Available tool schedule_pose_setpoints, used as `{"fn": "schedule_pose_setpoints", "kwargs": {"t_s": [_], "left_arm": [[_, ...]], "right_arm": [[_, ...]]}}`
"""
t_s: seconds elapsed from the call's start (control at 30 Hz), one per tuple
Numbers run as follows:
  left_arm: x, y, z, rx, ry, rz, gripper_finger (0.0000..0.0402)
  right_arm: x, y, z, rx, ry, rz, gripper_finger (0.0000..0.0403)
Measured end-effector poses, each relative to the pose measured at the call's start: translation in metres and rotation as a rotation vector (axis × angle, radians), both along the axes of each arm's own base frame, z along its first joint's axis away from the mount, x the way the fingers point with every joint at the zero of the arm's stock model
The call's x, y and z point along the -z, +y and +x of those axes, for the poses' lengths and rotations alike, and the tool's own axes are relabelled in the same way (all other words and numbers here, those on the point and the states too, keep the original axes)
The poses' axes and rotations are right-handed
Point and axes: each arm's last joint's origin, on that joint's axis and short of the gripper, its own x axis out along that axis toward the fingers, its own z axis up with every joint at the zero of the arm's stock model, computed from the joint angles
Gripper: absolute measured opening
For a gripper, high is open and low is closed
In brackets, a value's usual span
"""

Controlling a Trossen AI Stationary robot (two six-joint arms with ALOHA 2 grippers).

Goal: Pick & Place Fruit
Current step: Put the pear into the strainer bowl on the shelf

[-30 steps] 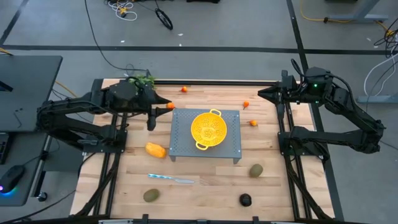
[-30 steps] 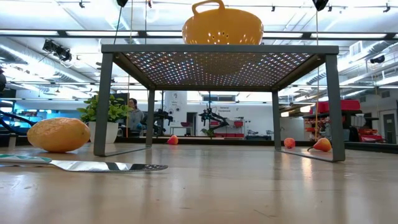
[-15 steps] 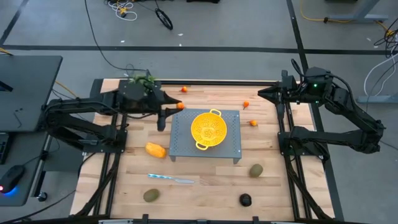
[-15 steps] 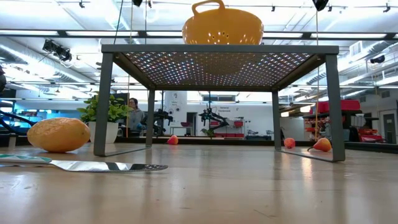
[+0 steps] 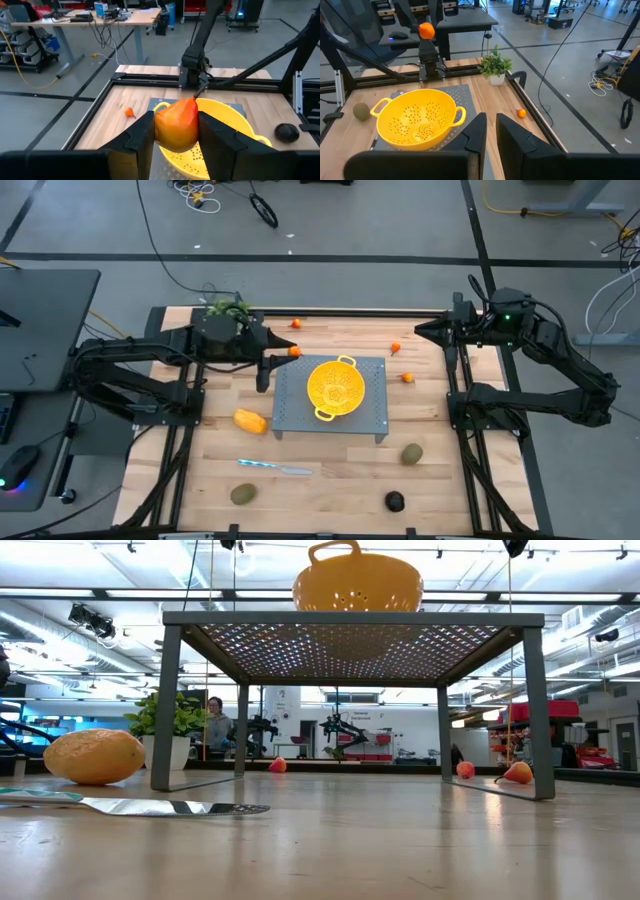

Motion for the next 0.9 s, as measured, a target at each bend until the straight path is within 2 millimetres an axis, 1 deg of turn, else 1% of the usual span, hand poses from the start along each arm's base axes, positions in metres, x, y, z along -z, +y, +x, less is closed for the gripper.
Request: {"fn": "schedule_pose_setpoints", "kwargs": {"t_s": [0.23,0.57,0.9], "left_arm": [[-0.001,0.0,0.001,0.0,-0.014,-0.008,0.0142],[0.014,0.001,0.036,0.03,-0.028,-0.016,0.0142],[0.031,0.0,0.056,0.097,0.013,-0.059,0.0142]], "right_arm": [[0.0,0.0,0.0,0.0,0.0,-0.001,0.0047],[0.0,0.0,0.0,0.0,0.0,-0.001,0.0047],[0.0,0.0,0.0,0.0,0.0,-0.001,0.0047]]}}
